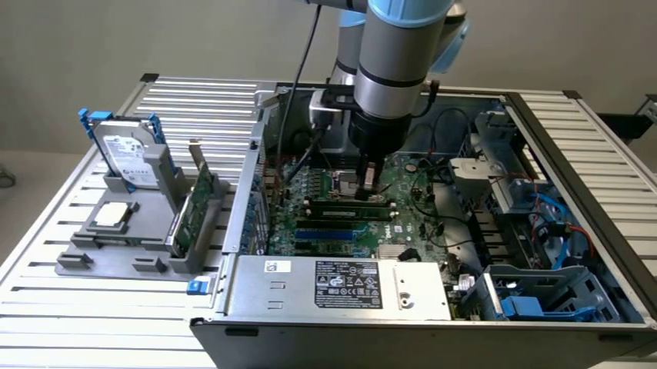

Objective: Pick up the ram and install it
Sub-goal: 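Press down the ram until it locks into place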

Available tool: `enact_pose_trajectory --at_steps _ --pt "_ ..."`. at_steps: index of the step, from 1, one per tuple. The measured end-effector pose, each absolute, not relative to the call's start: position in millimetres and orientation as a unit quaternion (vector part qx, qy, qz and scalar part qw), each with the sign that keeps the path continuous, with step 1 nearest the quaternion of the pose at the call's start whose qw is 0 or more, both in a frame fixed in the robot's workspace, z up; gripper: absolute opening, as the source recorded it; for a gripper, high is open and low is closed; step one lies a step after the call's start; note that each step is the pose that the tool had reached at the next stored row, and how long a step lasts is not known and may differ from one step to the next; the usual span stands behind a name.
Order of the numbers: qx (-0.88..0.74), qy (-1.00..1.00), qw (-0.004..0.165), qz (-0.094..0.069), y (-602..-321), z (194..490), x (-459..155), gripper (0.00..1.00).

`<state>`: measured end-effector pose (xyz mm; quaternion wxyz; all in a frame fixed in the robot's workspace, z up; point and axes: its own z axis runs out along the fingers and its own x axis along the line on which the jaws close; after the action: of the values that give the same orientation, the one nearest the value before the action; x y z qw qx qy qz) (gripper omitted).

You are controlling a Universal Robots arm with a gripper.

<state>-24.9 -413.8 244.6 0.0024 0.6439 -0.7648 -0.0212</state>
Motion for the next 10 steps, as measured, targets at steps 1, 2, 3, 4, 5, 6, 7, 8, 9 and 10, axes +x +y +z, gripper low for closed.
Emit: enact_pose_trajectory --at_steps 1,2,3,4,5,6,7,8,9,10 --pt "0.638 -0.770 0.002 -0.021 -413.8 244.6 -24.9 0.11" --pt "0.632 -0.774 0.002 -0.021 -413.8 244.6 -24.9 0.11" --pt "0.627 -0.779 0.002 -0.021 -413.8 244.6 -24.9 0.11" --pt "0.621 -0.784 0.002 -0.021 -413.8 244.6 -24.9 0.11" --pt "0.615 -0.788 0.002 -0.021 -413.8 244.6 -24.9 0.11" --pt "0.609 -0.793 0.001 -0.021 -413.8 244.6 -24.9 0.11" --pt "0.603 -0.798 0.001 -0.021 -413.8 244.6 -24.9 0.11" --pt "0.597 -0.802 0.001 -0.021 -413.8 244.6 -24.9 0.11" --pt "0.591 -0.806 0.001 -0.021 -413.8 244.6 -24.9 0.11" --pt "0.585 -0.811 0.001 -0.021 -413.8 244.6 -24.9 0.11"
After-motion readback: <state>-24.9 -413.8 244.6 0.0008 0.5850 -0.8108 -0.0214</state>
